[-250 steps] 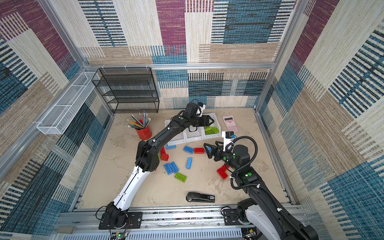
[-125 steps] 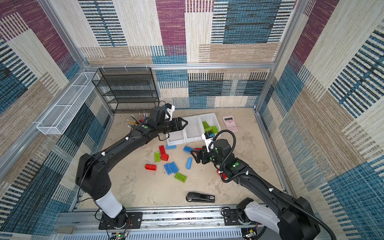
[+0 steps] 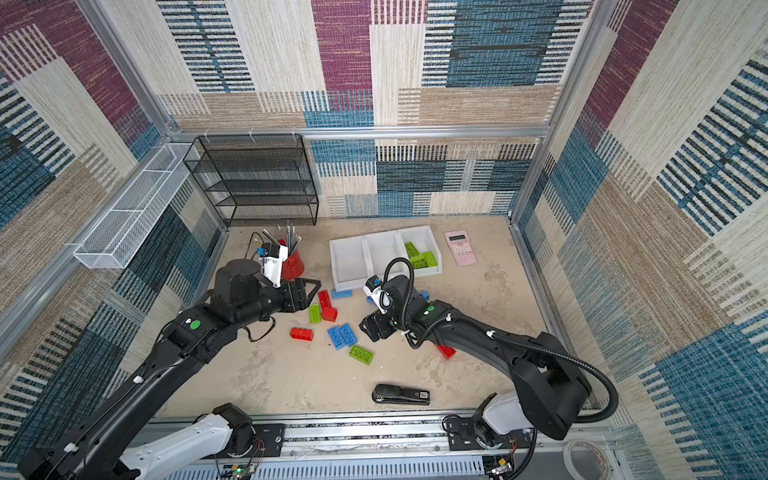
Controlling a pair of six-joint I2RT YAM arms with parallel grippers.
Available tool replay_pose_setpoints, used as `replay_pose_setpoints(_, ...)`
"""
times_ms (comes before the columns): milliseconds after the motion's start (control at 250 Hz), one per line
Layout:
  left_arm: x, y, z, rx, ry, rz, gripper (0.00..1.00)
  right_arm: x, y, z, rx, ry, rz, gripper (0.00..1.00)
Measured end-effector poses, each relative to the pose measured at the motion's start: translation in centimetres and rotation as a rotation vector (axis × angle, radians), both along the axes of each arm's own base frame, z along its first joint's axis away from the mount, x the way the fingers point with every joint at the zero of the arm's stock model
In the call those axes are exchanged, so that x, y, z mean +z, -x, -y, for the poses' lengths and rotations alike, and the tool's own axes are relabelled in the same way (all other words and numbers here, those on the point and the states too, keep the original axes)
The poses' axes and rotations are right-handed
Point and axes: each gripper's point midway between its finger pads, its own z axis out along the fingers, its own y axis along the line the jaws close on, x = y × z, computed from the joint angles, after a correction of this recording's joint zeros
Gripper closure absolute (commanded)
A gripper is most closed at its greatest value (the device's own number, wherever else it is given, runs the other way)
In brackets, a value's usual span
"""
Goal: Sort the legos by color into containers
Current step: 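Grasp the lime-green brick by the blue bricks with the right gripper while left withdraws, then lift the brick with the right gripper and carry it over the bin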
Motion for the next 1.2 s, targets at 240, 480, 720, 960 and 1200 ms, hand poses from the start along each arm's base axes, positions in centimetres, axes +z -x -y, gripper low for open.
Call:
replay_pose_setpoints(240,-2.1,2.5,-2.0,-0.021,-0.105,-0.034,0.26,-3.5,3.5,-1.8,0.134,0.113,-0.051,0.13)
replay_pose_setpoints(480,-3.5,2.9,-2.4,-0.031,-0.141,-0.058,0.26,-5.6,5.1,-2.1,0.171,0.189,-0.071,0.19)
replay_pose_setpoints(720,-3.8,3.1,-2.8,-0.028,-0.147,-0.058,0.26,-7.8,6.1,-2.1,0.189,0.266,-0.077,0.27)
replay_pose_setpoints(960,-3.6,3.5,-3.3,-0.019,-0.147,-0.051,0.25,-8.9,5.9,-1.9,0.177,0.32,-0.056,0.46)
replay_pose_setpoints(1200,-3.8,3.5,-3.5,-0.021,-0.16,-0.052,0.26,-8.8,5.4,-1.7,0.147,0.331,-0.038,0.58)
